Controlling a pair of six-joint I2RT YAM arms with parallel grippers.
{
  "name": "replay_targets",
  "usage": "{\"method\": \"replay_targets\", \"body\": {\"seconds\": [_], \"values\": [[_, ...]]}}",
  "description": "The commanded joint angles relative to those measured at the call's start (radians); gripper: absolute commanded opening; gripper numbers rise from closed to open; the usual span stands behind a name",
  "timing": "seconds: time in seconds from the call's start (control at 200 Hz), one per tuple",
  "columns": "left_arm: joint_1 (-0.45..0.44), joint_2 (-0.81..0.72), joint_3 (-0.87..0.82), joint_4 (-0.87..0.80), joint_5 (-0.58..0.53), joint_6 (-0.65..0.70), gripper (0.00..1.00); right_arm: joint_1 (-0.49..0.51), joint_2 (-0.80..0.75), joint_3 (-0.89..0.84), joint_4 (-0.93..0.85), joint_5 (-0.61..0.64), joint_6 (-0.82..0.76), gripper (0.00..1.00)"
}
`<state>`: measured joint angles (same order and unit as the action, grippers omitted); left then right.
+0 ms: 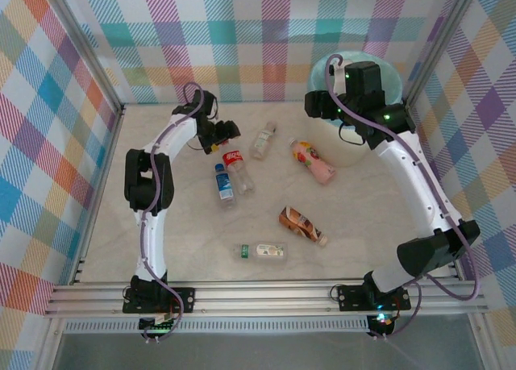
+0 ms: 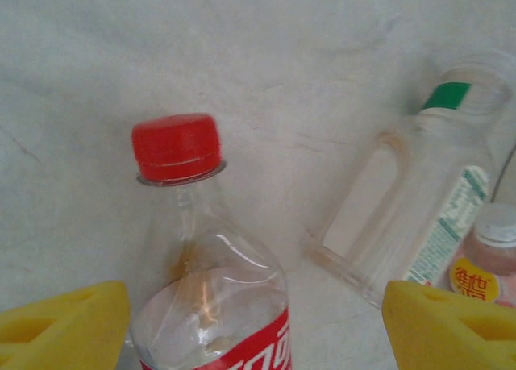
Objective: Put the plastic bottles in the bin
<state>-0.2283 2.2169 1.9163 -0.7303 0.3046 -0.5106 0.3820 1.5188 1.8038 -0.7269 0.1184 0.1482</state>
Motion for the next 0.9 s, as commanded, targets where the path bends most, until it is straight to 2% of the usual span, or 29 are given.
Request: {"method": "replay_targets", "body": {"seconds": [0.0, 0.66, 0.785, 0.895], "values": [[-0.006, -0.011, -0.021, -0.019, -0.003, -0.047, 0.82, 0.001, -0.051, -0.015, 0.019, 0.002, -0.03, 0.76], [-0.076, 0.12, 0.083, -0.129, 0.033, 0.038, 0.8, -0.002, -0.058, -0.061, 0.04, -0.002, -0.044, 0.78], [-0.09, 0.137, 0.109, -0.149, 0.027, 0.056, 0.77, -0.002, -0.062, -0.065, 0.04, 0.003, -0.047, 0.78], [-0.091, 0.14, 0.111, -0.144, 0.034, 0.055, 0.7, -0.003, -0.06, -0.063, 0.038, 0.004, -0.048, 0.79]]}}
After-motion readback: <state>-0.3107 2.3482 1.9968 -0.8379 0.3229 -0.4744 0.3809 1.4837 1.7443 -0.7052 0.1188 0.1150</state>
